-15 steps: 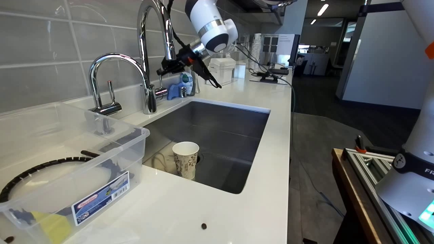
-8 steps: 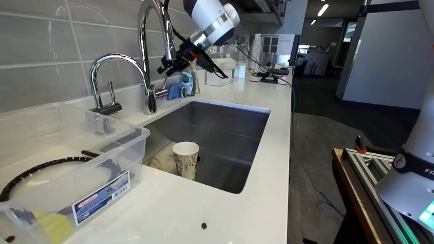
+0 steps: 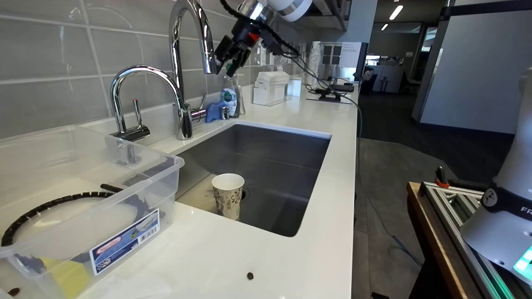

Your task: Open then close the tap

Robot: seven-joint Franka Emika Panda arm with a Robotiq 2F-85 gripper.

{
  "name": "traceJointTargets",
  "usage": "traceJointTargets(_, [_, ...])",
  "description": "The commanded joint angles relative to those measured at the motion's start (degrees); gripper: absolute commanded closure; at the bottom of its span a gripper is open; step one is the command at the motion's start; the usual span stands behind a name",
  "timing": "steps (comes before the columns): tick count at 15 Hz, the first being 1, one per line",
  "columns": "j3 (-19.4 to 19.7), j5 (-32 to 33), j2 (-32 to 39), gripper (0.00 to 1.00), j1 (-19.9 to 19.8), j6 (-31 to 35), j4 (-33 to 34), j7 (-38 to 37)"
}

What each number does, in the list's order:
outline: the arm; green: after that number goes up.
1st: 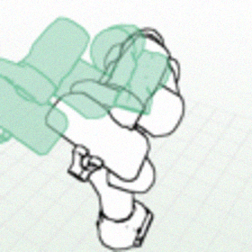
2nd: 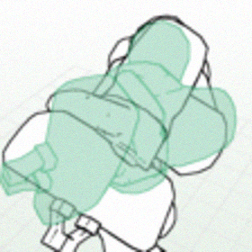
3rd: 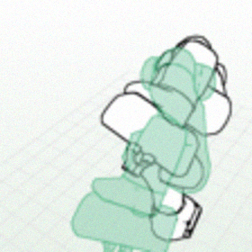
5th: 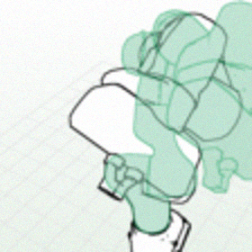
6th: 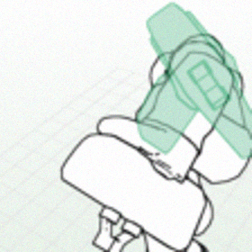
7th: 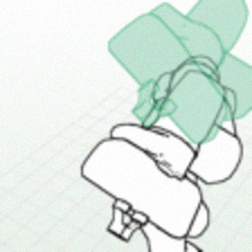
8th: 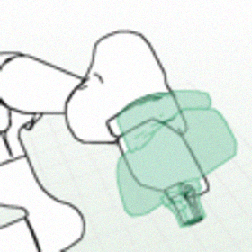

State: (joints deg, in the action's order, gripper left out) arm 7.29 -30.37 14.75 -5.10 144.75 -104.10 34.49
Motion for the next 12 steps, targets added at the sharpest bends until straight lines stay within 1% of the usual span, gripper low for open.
traceJointTargets(1, [-0.3, 9.9, -7.0, 0.0, -3.8, -15.9, -1.3, -3.1])
traceJointTargets(4, [0.2, 12.0, -10.9, 0.0, -4.4, -29.1, 1.2, -3.4])
traceJointTargets(5, [0.2, 11.4, -11.9, 0.0, -4.4, -34.1, 2.4, -4.0])
traceJointTargets(6, [0.3, 12.2, -12.6, 0.0, -4.0, -37.7, 3.6, -6.2])
traceJointTargets(7, [0.0, 13.3, -13.3, 0.0, -3.3, -39.8, 4.4, -9.0])
traceJointTargets(9, [-1.1, 15.3, -14.6, 0.0, -1.9, -40.4, 5.5, -15.1])
traceJointTargets(10, [-1.9, 17.1, -15.3, 0.0, -1.0, -38.7, 5.1, -17.7])
traceJointTargets(12, [-3.7, 22.5, -15.9, 0.0, 0.7, -36.8, 5.5, -24.0])
